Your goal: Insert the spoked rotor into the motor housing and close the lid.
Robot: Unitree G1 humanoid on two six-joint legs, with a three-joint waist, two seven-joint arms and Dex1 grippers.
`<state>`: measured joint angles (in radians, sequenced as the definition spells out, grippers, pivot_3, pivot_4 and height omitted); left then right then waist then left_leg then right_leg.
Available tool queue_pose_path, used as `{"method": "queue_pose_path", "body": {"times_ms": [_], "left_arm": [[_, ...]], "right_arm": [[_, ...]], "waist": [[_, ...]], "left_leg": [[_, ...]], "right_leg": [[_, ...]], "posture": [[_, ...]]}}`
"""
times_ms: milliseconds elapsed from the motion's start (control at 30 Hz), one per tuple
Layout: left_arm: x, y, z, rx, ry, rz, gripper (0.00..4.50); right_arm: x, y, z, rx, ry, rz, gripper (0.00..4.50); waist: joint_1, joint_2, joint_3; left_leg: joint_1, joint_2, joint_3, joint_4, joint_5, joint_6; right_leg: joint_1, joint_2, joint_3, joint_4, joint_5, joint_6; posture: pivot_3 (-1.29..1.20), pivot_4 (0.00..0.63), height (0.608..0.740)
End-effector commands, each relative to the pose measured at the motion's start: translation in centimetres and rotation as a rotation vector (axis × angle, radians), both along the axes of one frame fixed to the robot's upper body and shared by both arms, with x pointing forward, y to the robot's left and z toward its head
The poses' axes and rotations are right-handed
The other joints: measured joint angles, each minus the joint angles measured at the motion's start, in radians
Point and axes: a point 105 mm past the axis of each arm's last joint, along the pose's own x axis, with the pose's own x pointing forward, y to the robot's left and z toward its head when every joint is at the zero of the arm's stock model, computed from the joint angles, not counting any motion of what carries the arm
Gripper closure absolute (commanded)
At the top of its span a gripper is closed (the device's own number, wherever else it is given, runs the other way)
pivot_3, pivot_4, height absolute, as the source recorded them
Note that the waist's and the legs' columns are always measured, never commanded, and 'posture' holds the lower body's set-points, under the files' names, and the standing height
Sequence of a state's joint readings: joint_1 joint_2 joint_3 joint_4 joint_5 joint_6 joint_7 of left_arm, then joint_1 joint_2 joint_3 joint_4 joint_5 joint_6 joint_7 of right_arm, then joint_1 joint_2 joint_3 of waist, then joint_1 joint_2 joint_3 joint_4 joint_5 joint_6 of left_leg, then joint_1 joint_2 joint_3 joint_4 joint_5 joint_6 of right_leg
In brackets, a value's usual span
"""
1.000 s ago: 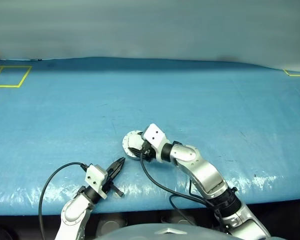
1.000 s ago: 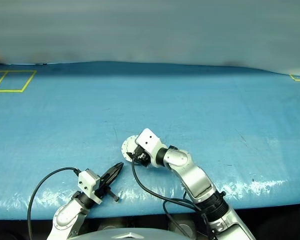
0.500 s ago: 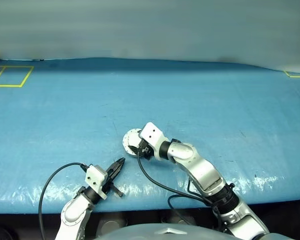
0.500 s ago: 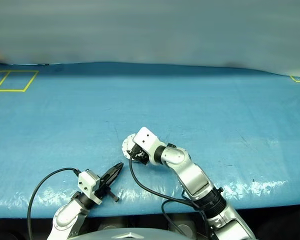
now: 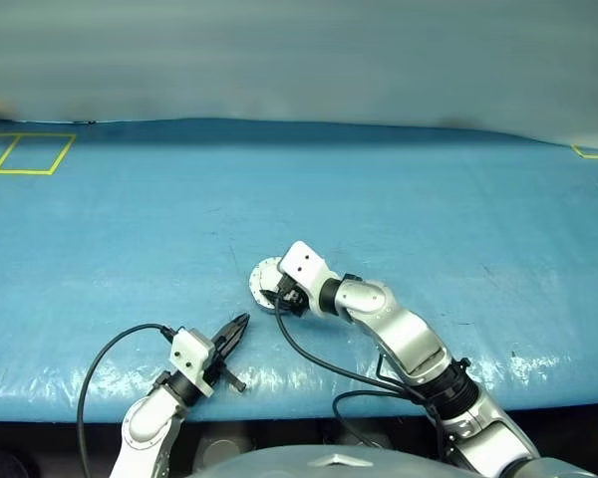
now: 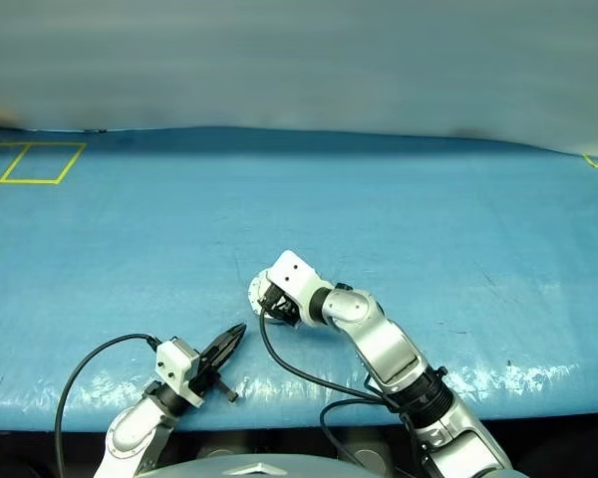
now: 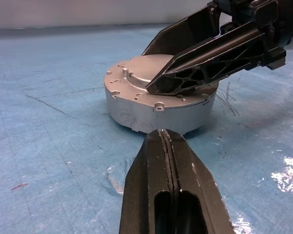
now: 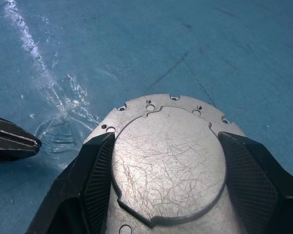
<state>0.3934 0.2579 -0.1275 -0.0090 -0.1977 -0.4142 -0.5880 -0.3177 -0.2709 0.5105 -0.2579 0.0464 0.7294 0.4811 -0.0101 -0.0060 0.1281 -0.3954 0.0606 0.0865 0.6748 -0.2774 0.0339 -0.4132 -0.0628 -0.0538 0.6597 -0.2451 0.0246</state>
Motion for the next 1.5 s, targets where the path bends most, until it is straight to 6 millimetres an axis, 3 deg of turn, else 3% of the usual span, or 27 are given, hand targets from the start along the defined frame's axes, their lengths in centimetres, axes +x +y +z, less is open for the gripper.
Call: {"method": "queue_pose_path", "body": {"times_ms": [33, 167, 300, 400, 500, 700, 1333, 1400, 1500], "left_arm": [[0.5, 0.2, 1.1, -0.024, -0.031, 0.032, 4.5], [2.3, 1.9, 1.9, -0.097, 0.013, 0.149, 4.5], [5.3, 3.8, 3.1, -0.186, 0.115, 0.317, 4.5], [7.2, 3.1, 4.3, -0.277, 0.255, 0.299, 4.5], [8.1, 1.0, 6.1, -0.377, 0.349, 0.156, 4.5], [8.4, -1.1, 6.1, -0.352, 0.496, 0.003, 4.5], [6.5, -2.6, 3.1, -0.181, 0.659, -0.089, 4.5], [6.5, -2.7, 3.0, -0.169, 0.658, -0.093, 4.5], [6.6, -2.6, 2.9, -0.156, 0.651, -0.089, 4.5]], "right_arm": [[0.1, -3.0, -3.9, -0.13, 0.114, -0.112, 1.47], [0.1, -2.9, -3.9, -0.123, 0.118, -0.116, 1.47], [0.1, -2.8, -3.9, -0.121, 0.124, -0.118, 1.47], [0.1, -2.8, -4.0, -0.119, 0.127, -0.119, 1.47], [0.2, -2.8, -4.0, -0.115, 0.13, -0.123, 1.47], [0.2, -2.8, -4.0, -0.11, 0.129, -0.13, 1.47], [-0.1, -2.4, -3.7, -0.06, 0.146, -0.13, 1.47], [-0.1, -2.3, -3.3, -0.017, 0.152, -0.142, 0.73], [-0.3, -2.6, -2.1, 0.08, 0.169, -0.192, 0.04]], "waist": [[0.0, 0.0, 0.0], [0.001, -0.001, 0.0], [0.002, -0.001, -0.001], [0.001, -0.003, -0.001], [0.0, -0.004, -0.002], [-0.001, -0.004, -0.002], [0.002, -0.005, -0.003], [0.004, -0.005, -0.003], [0.009, -0.005, -0.003]], "left_leg": [[0.0, 0.0, 0.0, 0.0, 0.0, 0.0], [0.0, 0.0, -0.001, 0.0, 0.0, 0.0], [0.0, 0.0, -0.001, 0.0, 0.0, 0.0], [0.0, 0.0, -0.001, 0.0, 0.0, 0.0], [0.0, 0.0, -0.002, 0.0, 0.0, 0.0], [0.001, -0.001, -0.002, 0.0, 0.0, 0.0], [0.001, -0.002, -0.003, 0.0, 0.001, 0.0], [0.001, -0.002, -0.004, 0.0, 0.001, 0.0], [0.0, -0.002, -0.004, 0.0, 0.001, 0.0]], "right_leg": [[0.0, 0.0, 0.0, 0.0, 0.0, 0.0], [0.0, -0.001, 0.0, 0.0, 0.0, 0.0], [0.001, 0.0, -0.001, 0.0, -0.001, 0.003], [0.001, 0.001, -0.001, 0.0, -0.001, 0.003], [0.002, 0.002, 0.0, 0.0, -0.001, 0.004], [0.004, 0.004, 0.002, 0.0, 0.002, 0.001], [0.003, 0.001, 0.003, -0.001, 0.002, 0.0], [0.003, 0.0, 0.003, -0.001, 0.002, -0.001], [0.004, -0.001, 0.003, -0.002, 0.002, -0.001]], "posture": [[0.0, 0.15, 0.74], [0.0, 0.15, 0.74], [0.0, 0.15, 0.74], [0.0, 0.15, 0.74], [0.0, 0.15, 0.74], [0.0, 0.15, 0.74], [0.0, 0.15, 0.74], [0.0, 0.15, 0.74], [0.0, 0.15, 0.74]]}}
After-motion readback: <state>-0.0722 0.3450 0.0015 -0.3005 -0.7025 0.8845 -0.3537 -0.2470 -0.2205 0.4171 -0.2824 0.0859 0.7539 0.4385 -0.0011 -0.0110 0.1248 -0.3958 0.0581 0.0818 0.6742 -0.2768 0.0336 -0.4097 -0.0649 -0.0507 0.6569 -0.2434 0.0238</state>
